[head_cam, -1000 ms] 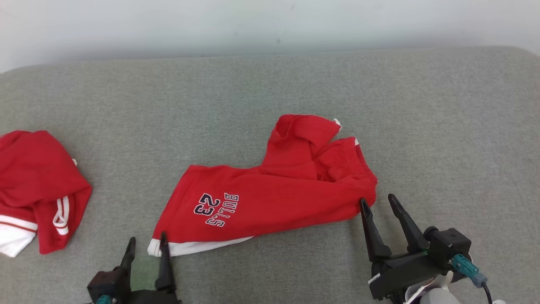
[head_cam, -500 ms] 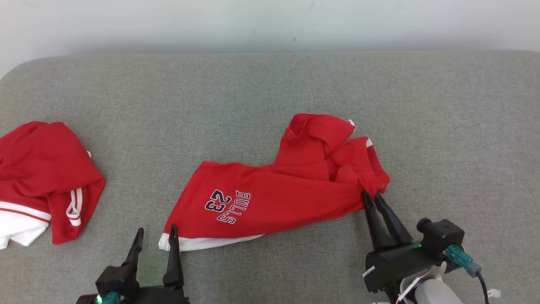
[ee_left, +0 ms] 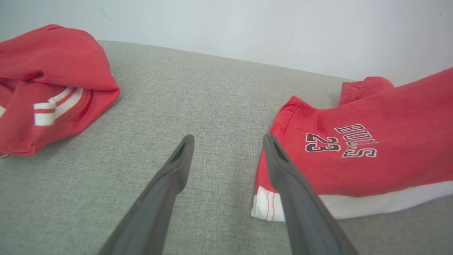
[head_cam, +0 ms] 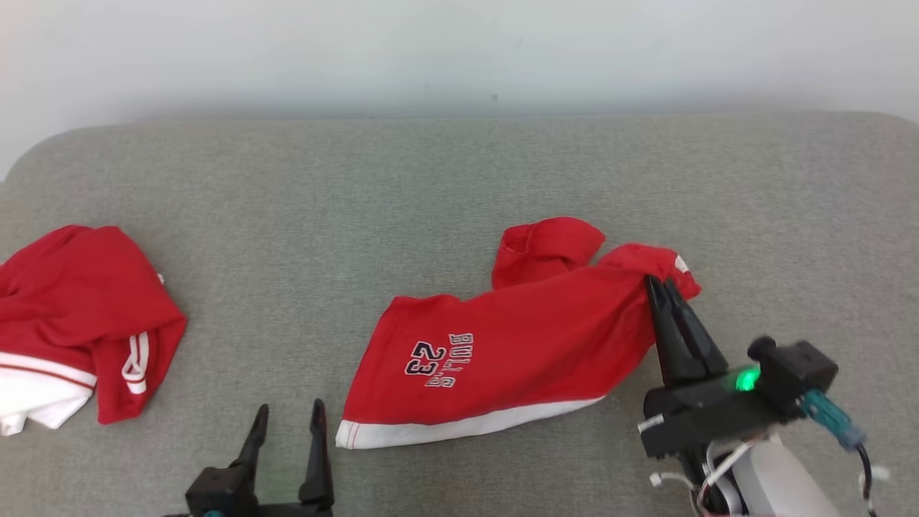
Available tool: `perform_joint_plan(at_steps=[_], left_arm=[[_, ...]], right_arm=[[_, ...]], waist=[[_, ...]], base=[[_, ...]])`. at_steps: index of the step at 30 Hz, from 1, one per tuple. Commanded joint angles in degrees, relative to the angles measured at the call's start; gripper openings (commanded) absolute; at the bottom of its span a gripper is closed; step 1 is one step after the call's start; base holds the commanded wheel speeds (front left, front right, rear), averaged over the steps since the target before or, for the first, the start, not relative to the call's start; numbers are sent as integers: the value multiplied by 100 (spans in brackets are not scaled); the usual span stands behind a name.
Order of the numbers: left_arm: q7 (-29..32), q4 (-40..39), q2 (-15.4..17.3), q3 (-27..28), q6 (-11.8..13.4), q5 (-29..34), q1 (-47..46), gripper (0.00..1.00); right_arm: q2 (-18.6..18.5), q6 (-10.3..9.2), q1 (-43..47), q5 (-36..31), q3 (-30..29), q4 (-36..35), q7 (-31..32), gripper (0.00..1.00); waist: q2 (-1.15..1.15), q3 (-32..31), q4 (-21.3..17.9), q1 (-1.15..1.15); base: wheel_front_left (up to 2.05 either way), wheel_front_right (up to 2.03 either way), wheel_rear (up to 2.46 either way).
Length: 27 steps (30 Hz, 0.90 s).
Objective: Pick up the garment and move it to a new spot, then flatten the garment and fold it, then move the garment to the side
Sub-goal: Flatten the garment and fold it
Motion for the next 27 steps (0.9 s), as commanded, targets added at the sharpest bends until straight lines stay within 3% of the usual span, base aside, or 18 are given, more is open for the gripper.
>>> perform_joint_plan(at_steps=[1, 16, 17, 18, 19, 23, 27], left_arm=[[-20, 24, 12, -123, 14, -38, -96, 100], [-20, -86, 11, -776, 119, -144, -356, 100], [-20, -107, 9, -812, 133, -161, -376, 100], [-20, -120, 8, -865, 141, -184, -376, 100], [-20, -127, 11, -891, 148, -199, -366, 100], [-20, -136, 9, -917, 187, -236, -325, 100], [-20, -101, 10, -839, 183, -235, -264, 100]], right_arm=[[-74, 7, -280, -161, -29, 261, -1, 0], [-427, 7, -2316, -1024, -678, 3152, -2, 0], [-431, 7, -2424, -1061, -738, 3367, -1, 8], [-463, 7, -2541, -1127, -835, 3566, -1, 43], [-462, 7, -2640, -1181, -891, 3727, -1, 100], [-362, 7, -2914, -1322, -1005, 3854, -1, 100], [-314, 7, -2782, -1236, -1018, 3398, -1, 100]], waist=[[0, 112, 221, 1], [0, 746, 1610, 1], [0, 775, 1681, 1], [0, 800, 1752, 1], [0, 810, 1796, 1], [0, 813, 1778, 1], [0, 670, 1516, 1]], base=[[0, 0, 0], [0, 0, 0], [0, 0, 0], [0, 0, 0], [0, 0, 0], [0, 0, 0], [0, 0, 0]])
